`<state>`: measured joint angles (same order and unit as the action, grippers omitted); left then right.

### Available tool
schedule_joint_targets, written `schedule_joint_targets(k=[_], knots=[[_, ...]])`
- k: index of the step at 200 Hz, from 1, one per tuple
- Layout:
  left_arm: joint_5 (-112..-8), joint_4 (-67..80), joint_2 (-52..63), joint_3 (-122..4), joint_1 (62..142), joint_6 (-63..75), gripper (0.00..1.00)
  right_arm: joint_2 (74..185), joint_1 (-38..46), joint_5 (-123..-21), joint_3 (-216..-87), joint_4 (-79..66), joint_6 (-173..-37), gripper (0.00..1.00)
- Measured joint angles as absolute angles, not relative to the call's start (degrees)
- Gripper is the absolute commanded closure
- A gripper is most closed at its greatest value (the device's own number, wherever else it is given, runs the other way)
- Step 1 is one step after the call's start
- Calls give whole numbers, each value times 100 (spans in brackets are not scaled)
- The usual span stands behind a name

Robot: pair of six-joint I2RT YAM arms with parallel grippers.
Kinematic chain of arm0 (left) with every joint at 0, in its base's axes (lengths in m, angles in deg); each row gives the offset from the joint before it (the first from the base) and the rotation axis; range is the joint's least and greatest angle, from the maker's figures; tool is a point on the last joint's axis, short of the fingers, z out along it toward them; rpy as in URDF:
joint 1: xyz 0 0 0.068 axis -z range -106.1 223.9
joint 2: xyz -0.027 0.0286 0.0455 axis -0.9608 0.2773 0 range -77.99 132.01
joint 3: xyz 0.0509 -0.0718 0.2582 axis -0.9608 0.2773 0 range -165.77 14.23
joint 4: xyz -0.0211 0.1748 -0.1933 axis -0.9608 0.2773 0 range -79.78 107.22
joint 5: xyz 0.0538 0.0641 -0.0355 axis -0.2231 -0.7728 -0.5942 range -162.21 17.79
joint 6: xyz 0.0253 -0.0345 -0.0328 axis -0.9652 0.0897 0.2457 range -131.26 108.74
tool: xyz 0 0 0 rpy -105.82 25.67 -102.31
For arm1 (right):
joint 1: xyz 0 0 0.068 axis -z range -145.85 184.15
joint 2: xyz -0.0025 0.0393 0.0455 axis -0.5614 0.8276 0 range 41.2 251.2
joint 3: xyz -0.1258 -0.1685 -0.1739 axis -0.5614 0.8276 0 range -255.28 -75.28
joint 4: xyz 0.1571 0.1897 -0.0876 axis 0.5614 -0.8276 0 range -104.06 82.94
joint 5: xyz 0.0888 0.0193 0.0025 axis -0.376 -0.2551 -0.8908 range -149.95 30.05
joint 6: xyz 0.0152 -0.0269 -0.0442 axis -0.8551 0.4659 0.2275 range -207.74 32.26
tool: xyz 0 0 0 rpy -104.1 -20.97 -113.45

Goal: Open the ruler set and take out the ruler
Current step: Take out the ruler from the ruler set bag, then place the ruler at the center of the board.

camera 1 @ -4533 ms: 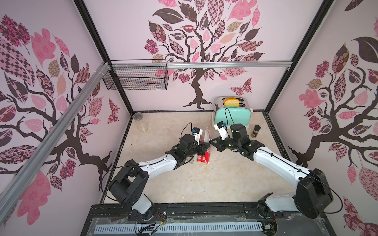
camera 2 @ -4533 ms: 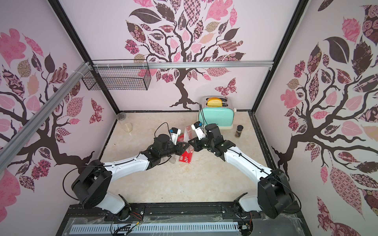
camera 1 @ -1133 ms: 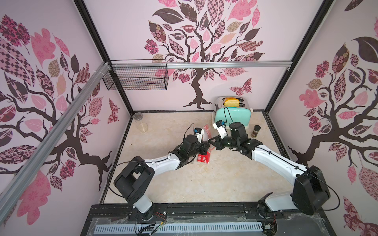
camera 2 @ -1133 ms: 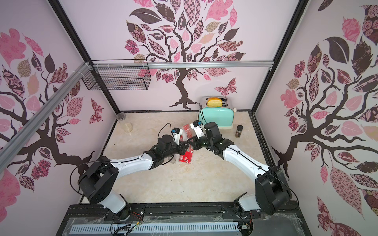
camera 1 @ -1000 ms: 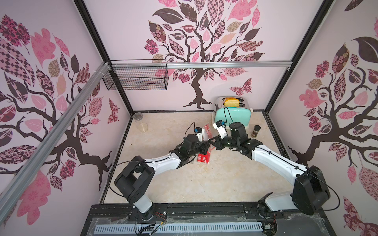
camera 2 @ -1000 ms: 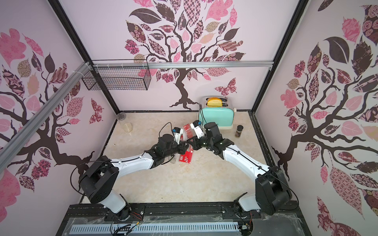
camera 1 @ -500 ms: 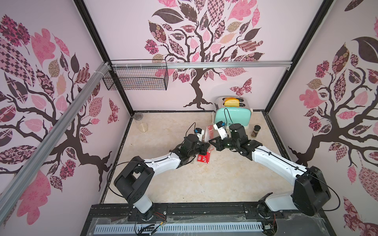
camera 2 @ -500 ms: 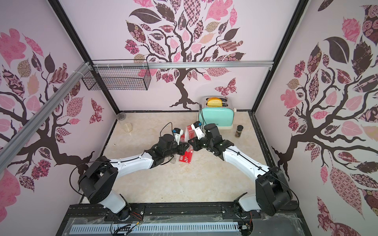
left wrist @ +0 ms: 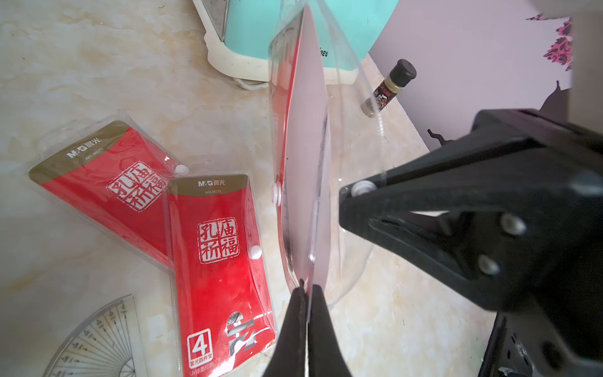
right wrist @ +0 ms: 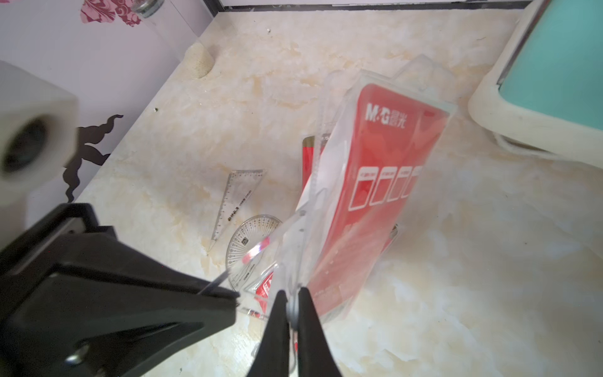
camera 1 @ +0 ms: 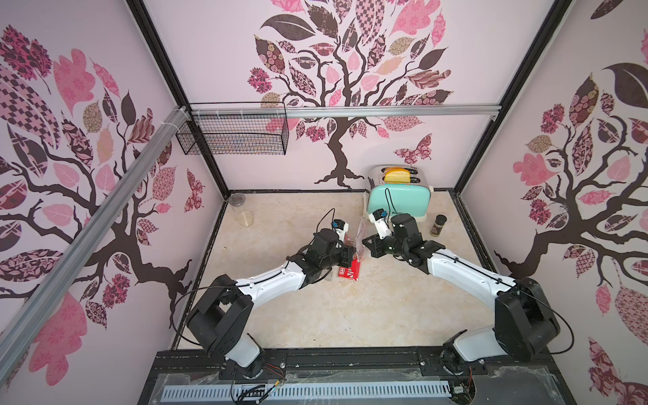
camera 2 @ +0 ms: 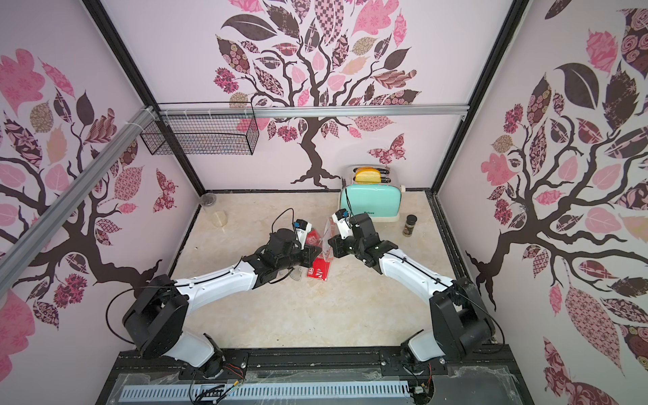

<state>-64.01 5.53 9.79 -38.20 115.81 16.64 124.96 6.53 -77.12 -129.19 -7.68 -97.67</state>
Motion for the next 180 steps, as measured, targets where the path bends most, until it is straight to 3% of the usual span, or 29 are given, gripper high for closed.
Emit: schedule_joint_targets(k=[77,135,180], knots=[[-5891,1369,15,-3715,11019,1445,100,12603,883,-7603,-12921,-744,-9671,100],[-5122,1670,-697,-2880,10217,1491,100,12293,1156,-7601,-12921,-777,-9654,100],[-4399,1421,-607,-2006,10134,1968,100,11952,1158,-7601,-12864,-814,-9654,100]])
